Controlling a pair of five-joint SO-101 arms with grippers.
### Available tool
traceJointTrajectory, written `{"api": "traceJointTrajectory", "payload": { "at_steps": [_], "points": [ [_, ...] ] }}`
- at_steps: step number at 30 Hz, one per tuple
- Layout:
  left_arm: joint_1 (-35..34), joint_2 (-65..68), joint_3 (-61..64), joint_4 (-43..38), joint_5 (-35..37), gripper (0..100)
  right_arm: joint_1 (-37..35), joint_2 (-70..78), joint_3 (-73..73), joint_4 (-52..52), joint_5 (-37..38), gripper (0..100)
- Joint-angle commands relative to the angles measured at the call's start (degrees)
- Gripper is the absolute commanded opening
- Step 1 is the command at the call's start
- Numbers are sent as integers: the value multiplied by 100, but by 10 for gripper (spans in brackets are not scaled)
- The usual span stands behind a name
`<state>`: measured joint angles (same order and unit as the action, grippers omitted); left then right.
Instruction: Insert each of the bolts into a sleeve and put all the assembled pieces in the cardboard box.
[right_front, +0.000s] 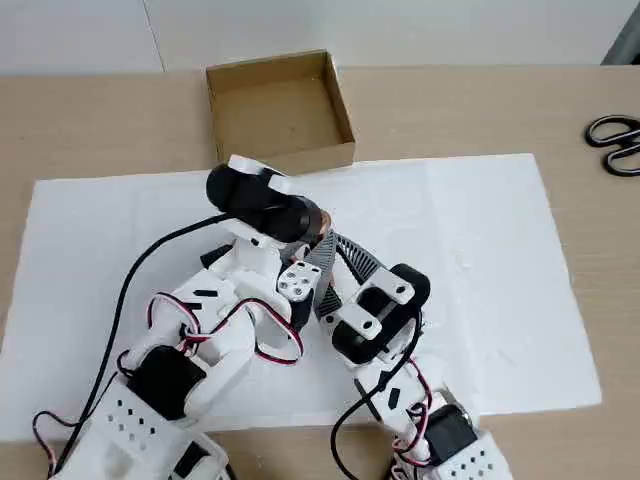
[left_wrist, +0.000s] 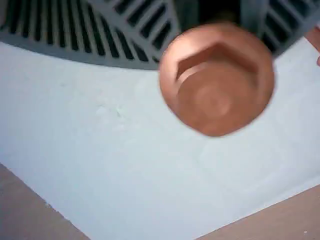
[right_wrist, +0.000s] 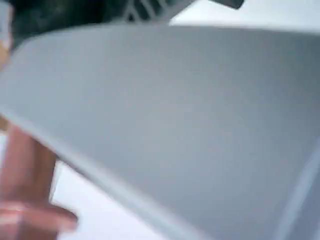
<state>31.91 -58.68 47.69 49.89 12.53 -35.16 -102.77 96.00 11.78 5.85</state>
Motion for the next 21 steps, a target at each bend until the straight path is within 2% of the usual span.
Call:
{"api": "traceJointTrajectory", "payload": {
  "at_steps": [1,3,6,8,21],
  "points": [
    [18,62,-198,316,-44,25,-40,-119,26,-189,-44,4],
    [18,35,-198,659,-44,108,-40,-119,26,-189,-44,4],
    [18,26,-207,1037,-44,296,-40,-119,26,-189,-44,4],
    [18,35,-207,1143,-18,368,-40,-119,26,-189,-44,4],
    [18,26,-233,1116,-18,367,-40,-119,26,-171,-44,4]
  ]
}}
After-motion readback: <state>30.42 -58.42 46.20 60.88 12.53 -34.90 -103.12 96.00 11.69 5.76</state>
